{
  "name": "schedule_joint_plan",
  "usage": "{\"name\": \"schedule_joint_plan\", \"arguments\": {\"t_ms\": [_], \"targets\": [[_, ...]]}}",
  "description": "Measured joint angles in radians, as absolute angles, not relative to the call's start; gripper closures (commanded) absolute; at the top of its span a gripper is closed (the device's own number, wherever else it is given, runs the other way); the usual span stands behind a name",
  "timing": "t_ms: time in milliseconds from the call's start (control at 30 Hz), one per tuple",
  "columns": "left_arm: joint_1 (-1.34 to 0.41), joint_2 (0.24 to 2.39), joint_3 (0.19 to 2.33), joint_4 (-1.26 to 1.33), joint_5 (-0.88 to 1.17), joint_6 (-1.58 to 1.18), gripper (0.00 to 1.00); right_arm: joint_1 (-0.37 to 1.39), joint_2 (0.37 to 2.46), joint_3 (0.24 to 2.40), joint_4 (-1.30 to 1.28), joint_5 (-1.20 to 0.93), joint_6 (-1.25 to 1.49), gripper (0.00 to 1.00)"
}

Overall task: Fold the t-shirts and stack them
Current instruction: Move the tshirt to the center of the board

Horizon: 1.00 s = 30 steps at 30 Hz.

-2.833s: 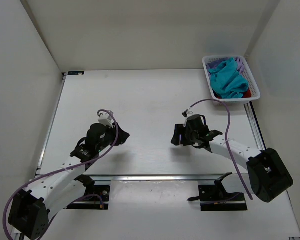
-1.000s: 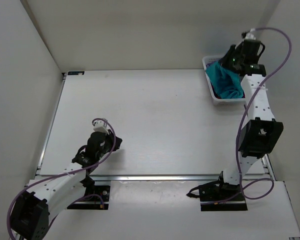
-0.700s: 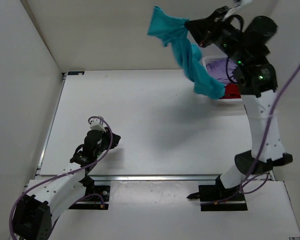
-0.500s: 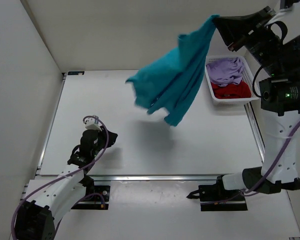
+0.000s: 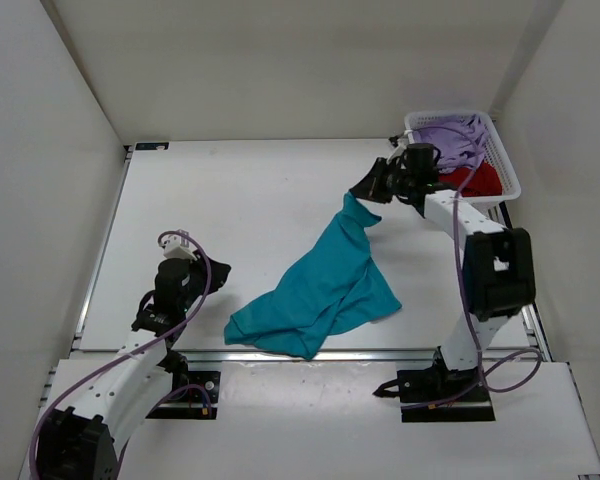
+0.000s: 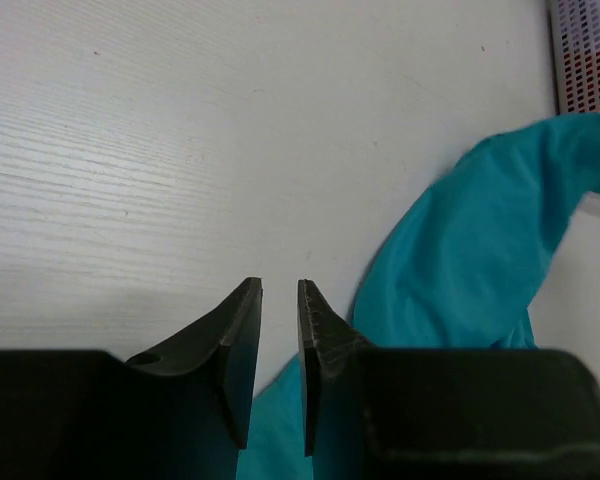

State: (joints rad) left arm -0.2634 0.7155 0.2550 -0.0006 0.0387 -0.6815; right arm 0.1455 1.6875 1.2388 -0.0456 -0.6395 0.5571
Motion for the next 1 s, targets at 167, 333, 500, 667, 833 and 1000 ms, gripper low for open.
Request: {"name": "schedule_joint_plan", "arguments": {"t_ms": [167,333,500,667,833,1000], "targets": [[-0.272,0.716,0.251,-0.001,0.039,-0.682,0.68,0.178,1.898,1.476,-0.194,-0.593,0.522,1.0],[-0.289,0.714,0.245,-0.016,0.038,-0.682,0.68,0.174,2.16,2.21,-0.41,-0.528,0.475,1.0],[-0.292,0.693,0.242,-0.039,0.038,-0.682,0.68,0.168,2.178,2.503,-0.487,-0.473,0.441,0.59],[-0.294,0.684,0.242,-0.044,0.038,-0.687,0.68,0.197,1.918,2.107,-0.494,-0.351,0.38,0.6],[-0.305,0.685,0.242,-0.042,0.039,-0.697,0.69,0.348,1.689,1.607,-0.395,-0.244,0.362,1.0],[-0.305,0.675,0.238,-0.044,0.042,-0.698,0.69,0.643,1.685,1.339,-0.324,-0.142,0.335,0.99]]}}
